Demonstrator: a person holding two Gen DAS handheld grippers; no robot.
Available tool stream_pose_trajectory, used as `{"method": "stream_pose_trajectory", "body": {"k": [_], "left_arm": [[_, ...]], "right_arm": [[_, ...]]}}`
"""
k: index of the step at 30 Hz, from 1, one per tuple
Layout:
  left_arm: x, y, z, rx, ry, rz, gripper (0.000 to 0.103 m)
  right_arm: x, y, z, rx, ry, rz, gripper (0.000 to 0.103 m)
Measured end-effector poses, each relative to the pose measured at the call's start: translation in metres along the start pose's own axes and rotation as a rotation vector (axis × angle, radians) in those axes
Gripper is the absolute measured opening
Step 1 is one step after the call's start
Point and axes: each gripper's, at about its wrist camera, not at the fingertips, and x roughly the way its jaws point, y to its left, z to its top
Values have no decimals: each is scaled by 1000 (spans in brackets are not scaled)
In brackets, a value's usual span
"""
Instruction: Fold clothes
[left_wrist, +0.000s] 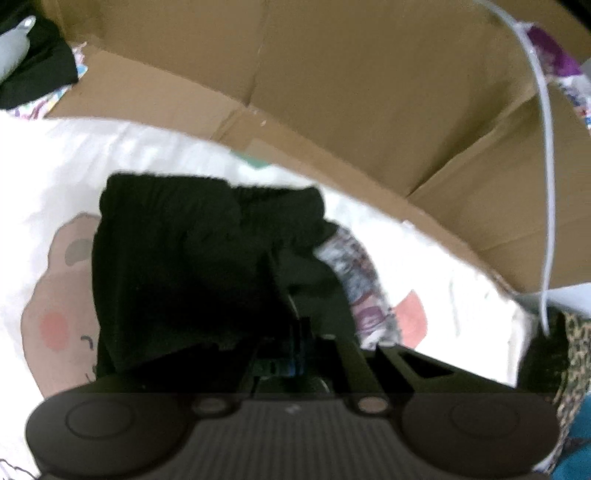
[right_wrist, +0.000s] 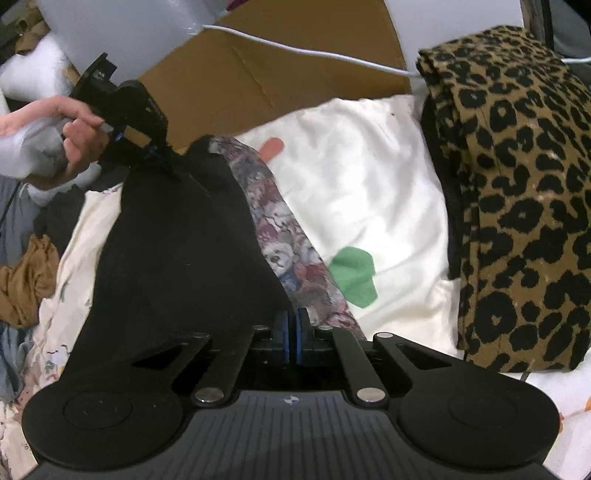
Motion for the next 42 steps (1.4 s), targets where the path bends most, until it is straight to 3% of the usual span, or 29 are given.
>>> {"method": "stream_pose_trajectory", "body": {"k": [11, 18, 24, 26, 27, 34, 36, 37, 38, 42], "left_arm": [[-21, -17, 10, 17, -40, -123, 2], [4, -17, 14, 24, -29, -107, 2], [30, -7, 11, 2, -13, -54, 2], [31, -4, 10, 8, -11, -48, 2], [32, -4, 10, 10, -10, -48, 2], [25, -6, 12, 21, -21, -73, 2], [19, -10, 13, 36, -43, -85, 2], [16, -12, 14, 43, -55, -90, 2], [14, -15, 14, 48, -62, -95, 2], [13, -24, 18, 54, -57, -95, 2]], "right_arm": [[-21, 4, 3, -29, -63, -33, 0], [-13, 2, 1, -41, -28, -50, 1], [-3, -9, 4, 33, 1, -21, 8], [1, -12, 9, 43, -3, -9, 25], [3, -12, 11, 45, -5, -3, 27], [29, -12, 21, 24, 51, 2, 30], [33, -11, 21, 20, 63, 4, 26], [32, -10, 21, 16, 60, 0, 10], [31, -9, 22, 13, 57, -4, 2], [27, -6, 22, -1, 45, -18, 1]]}}
